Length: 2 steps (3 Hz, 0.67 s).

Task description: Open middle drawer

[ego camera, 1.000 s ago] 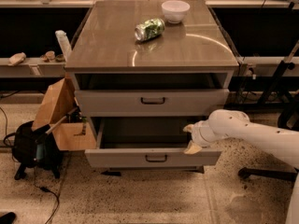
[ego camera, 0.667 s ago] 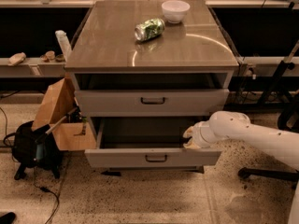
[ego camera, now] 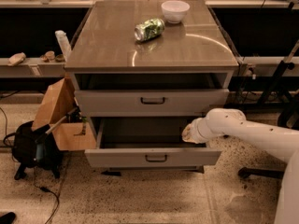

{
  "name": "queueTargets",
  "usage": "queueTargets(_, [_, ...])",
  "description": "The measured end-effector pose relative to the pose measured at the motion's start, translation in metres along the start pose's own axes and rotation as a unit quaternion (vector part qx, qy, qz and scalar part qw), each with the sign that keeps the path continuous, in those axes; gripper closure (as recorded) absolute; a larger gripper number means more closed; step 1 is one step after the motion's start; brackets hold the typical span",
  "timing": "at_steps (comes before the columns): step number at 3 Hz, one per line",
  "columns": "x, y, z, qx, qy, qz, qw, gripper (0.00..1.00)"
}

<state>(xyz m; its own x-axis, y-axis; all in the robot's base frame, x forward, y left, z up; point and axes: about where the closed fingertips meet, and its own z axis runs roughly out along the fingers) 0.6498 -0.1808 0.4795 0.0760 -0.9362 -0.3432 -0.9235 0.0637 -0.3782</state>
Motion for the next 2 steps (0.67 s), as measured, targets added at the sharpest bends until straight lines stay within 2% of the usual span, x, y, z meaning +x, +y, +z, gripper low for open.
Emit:
queueTargets(1, [0.013,-0.004,0.024,-0.022,0.006,0.005,0.9997,1.0])
queueTargets(2, [0.029,0.014,0.045,-0.053,0.002,0.02,0.9984,1.0])
